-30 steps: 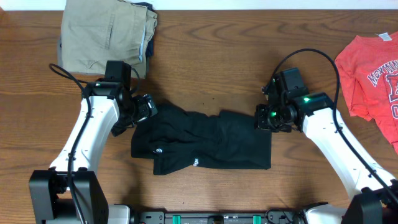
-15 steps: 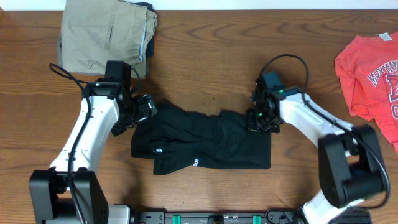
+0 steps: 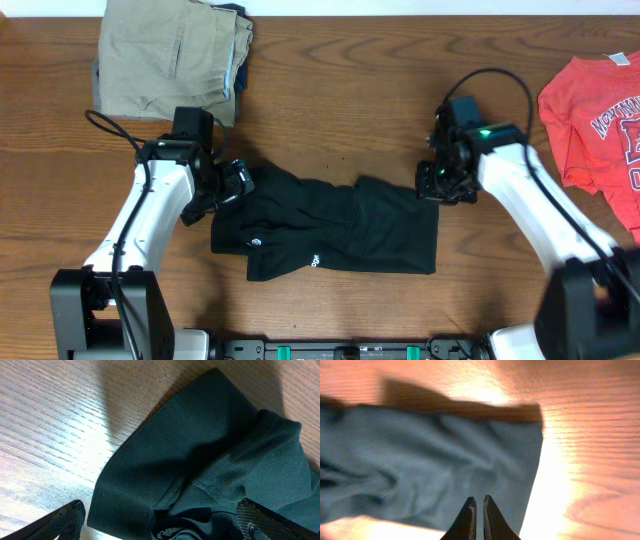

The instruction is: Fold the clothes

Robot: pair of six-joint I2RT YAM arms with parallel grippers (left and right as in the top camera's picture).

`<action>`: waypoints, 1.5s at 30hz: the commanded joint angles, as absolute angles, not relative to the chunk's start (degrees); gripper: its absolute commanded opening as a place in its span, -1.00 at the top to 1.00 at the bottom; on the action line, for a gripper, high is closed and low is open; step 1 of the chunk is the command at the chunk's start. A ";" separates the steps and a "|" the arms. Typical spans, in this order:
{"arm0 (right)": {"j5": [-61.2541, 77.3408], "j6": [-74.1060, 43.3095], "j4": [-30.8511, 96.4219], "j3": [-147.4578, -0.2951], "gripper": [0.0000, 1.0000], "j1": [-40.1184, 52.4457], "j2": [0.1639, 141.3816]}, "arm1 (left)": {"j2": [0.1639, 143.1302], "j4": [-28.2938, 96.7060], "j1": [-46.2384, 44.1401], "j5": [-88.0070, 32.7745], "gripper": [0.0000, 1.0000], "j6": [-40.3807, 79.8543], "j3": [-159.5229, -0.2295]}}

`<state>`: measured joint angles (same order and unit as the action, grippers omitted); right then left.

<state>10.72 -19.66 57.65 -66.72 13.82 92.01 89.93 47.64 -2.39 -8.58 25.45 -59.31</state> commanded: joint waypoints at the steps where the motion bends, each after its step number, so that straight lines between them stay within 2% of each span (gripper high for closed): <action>1: 12.51 -18.06 59.48 -67.55 0.90 15.42 89.45 | 90.35 47.24 -2.15 -7.88 -0.96 25.12 -58.76; 6: 12.53 -17.96 58.74 -64.53 0.94 20.16 90.30 | 90.35 47.03 -2.15 -7.88 -0.95 25.12 -58.76; 15: 15.49 -23.35 47.97 -56.16 0.92 28.51 96.97 | 90.35 47.07 -2.15 -7.88 -0.96 25.12 -58.76; 25: 20.36 -23.33 44.01 -55.94 0.98 33.43 101.71 | 90.35 47.07 -2.15 -7.88 -0.96 25.12 -58.76; 34: 11.97 -23.29 57.69 -61.04 0.97 29.17 94.13 | 90.35 47.05 -2.15 -7.88 -0.96 25.12 -58.76; 36: 9.17 -23.31 59.75 -61.14 0.91 27.22 91.72 | 90.35 47.03 -2.15 -7.88 -0.96 25.12 -58.76; 45: 8.14 -22.20 60.10 -59.59 0.85 21.17 89.86 | 90.35 46.15 -2.15 -7.90 -0.96 25.12 -58.76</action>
<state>9.08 -22.94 60.27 -60.23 21.93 89.73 89.93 46.09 -2.39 -8.58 25.45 -59.27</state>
